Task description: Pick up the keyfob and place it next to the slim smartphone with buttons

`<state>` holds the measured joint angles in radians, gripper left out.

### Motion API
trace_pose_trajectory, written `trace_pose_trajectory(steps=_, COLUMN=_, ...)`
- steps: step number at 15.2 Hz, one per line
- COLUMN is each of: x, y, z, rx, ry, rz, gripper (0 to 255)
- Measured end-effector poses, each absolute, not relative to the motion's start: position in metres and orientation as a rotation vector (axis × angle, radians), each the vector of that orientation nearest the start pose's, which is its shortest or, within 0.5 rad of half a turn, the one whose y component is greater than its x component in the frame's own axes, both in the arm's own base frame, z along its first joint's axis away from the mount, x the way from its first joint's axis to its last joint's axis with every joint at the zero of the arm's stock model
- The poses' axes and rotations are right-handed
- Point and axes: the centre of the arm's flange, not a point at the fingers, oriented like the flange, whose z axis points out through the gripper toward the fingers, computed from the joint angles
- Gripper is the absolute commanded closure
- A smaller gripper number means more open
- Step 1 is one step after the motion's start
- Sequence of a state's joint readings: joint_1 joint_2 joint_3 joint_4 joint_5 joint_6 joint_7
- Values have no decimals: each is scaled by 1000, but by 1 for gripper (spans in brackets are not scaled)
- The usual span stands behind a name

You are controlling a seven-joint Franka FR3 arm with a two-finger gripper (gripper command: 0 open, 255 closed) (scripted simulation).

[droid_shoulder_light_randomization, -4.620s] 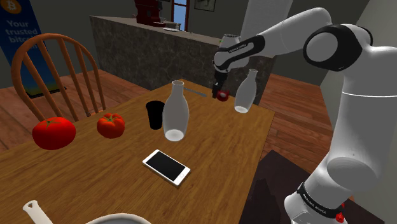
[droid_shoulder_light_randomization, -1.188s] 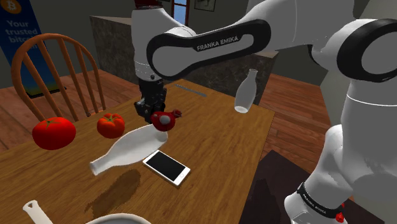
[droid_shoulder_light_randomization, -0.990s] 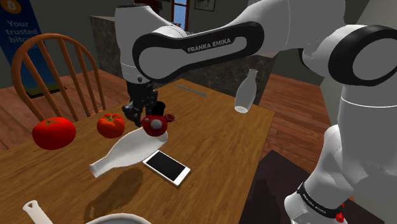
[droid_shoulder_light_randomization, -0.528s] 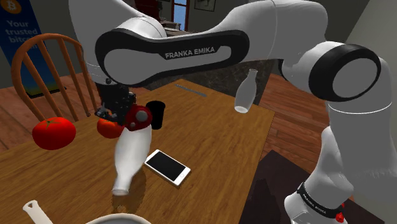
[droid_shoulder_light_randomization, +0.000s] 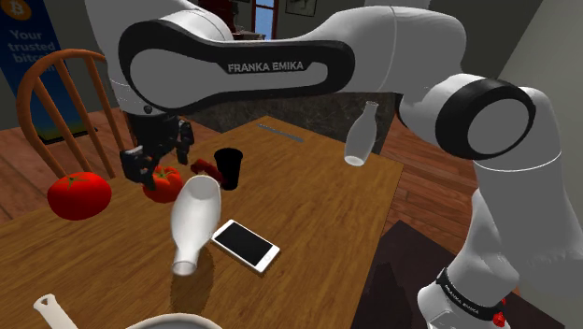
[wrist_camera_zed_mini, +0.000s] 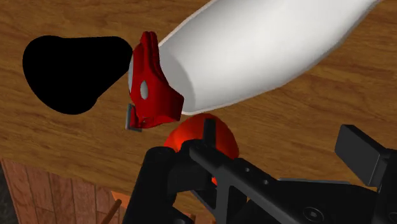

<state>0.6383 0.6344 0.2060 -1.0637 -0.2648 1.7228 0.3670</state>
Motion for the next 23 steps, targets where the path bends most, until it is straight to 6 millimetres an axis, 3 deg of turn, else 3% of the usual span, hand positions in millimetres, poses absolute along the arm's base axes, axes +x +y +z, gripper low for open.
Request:
trace_pose_trajectory(steps=5, x=578, y=466, z=513, rx=-3102, ry=-952, rz=-205, gripper=0)
trace_pose_trajectory(steps=7, x=585, y=459, z=519, rx=-3090, ry=-999, rz=-211, gripper=0)
trace_pose_trajectory(steps=14, x=593, y=454, z=489, rx=-3086, ry=-1016, rz=-211, gripper=0)
trace_pose_trajectory(steps=20, x=594, y=454, z=486, rx=-3086, ry=-1016, rz=-212, gripper=0)
trace_pose_trajectory(steps=21, x=594, y=454, z=486, rx=-3086, ry=-1016, rz=-212, gripper=255)
trace_pose_trajectory(steps=23, x=594, y=454, z=486, rx=-3086, ry=-1016, rz=-212, gripper=255)
